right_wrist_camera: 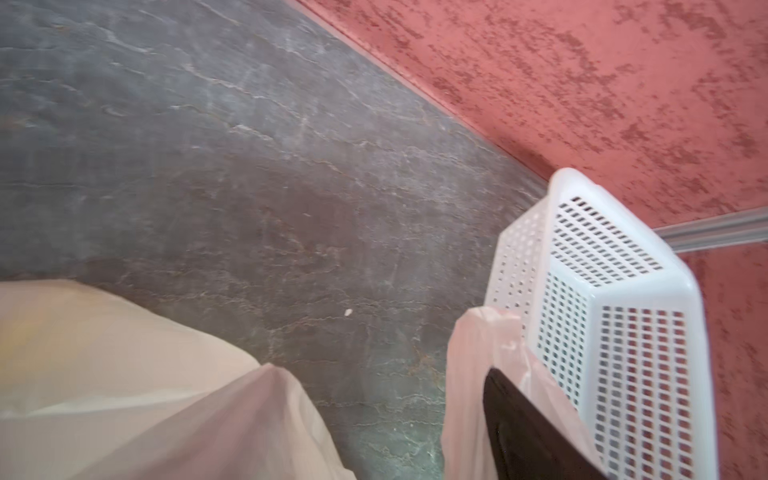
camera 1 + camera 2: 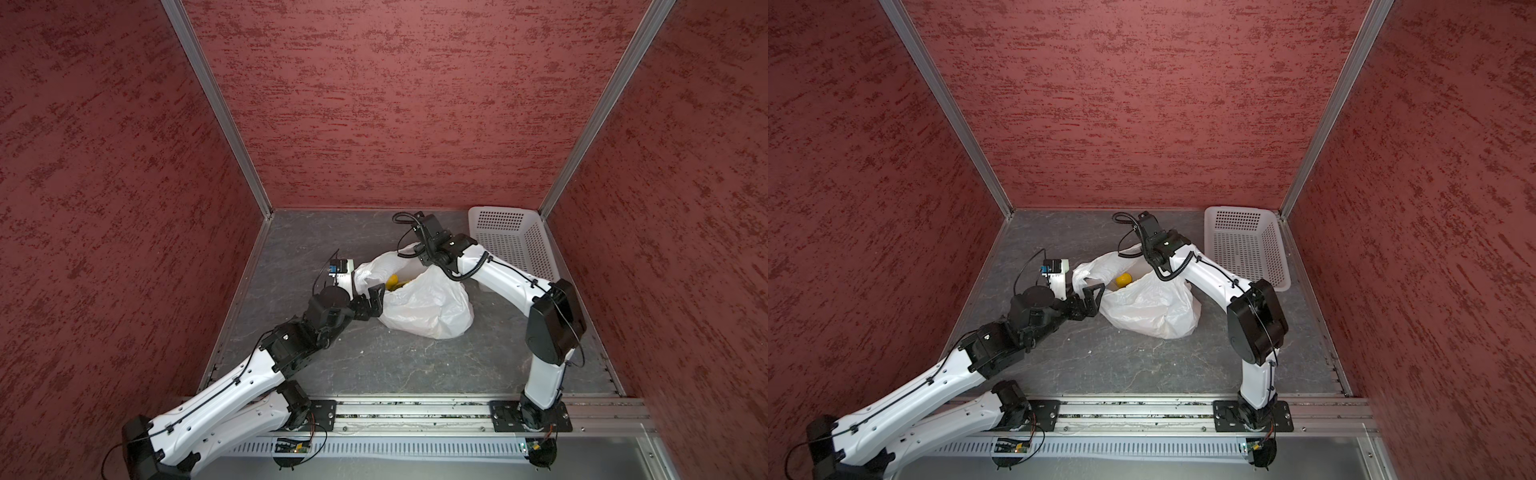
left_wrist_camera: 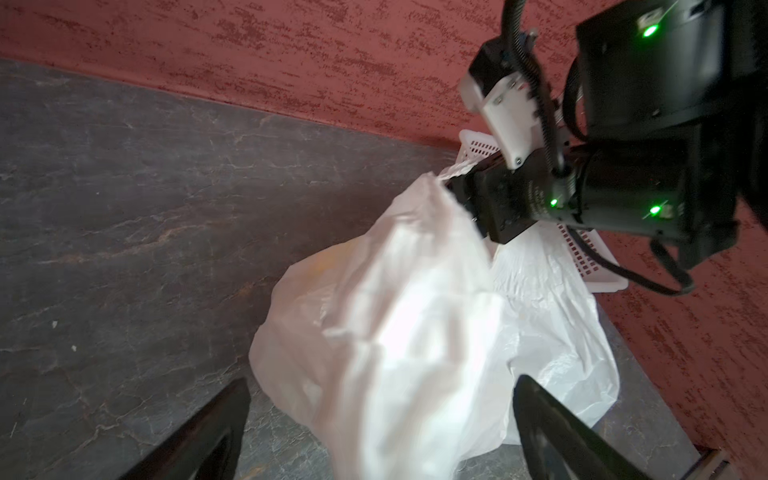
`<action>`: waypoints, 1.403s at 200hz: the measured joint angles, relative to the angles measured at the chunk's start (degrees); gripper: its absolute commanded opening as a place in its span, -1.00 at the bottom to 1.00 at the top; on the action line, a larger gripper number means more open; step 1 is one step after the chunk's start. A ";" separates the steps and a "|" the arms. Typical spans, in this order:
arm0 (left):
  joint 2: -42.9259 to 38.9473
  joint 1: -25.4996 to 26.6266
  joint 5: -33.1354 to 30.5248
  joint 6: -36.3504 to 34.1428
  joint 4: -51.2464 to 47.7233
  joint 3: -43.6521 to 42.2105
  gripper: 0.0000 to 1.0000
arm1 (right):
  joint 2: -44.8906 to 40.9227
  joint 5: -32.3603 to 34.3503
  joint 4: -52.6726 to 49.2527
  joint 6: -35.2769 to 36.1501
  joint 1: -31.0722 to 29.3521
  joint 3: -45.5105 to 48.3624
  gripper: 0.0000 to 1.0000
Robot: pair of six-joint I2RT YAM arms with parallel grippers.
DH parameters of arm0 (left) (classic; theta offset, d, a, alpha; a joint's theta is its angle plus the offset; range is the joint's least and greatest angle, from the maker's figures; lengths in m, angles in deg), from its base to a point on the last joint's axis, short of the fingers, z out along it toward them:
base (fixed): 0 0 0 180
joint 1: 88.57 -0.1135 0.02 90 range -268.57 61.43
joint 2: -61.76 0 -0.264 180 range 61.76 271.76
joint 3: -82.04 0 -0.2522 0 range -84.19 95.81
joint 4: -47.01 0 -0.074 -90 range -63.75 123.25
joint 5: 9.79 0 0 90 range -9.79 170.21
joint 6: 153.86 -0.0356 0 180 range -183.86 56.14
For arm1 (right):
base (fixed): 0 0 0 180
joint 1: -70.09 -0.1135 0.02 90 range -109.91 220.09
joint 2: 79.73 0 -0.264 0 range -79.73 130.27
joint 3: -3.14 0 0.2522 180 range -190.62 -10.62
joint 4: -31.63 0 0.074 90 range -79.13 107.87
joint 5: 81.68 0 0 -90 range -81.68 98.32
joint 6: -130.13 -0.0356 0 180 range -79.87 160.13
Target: Untie the knot of the plastic bag and take out the fruit
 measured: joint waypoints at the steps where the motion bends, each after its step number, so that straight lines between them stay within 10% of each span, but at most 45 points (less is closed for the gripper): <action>1: 0.07 -0.02 0.04 -0.07 0.02 0.15 0.99 | -0.09 -0.09 0.00 -0.02 -0.02 0.11 0.56; 154: 23.80 -16.83 34.38 -15.91 -7.93 17.77 0.99 | -7.37 -5.90 1.99 -2.84 -0.59 7.37 0.62; 280: 34.73 -14.80 28.04 -25.35 -17.11 22.36 0.99 | -7.63 -7.26 1.68 -7.98 -0.59 3.65 0.59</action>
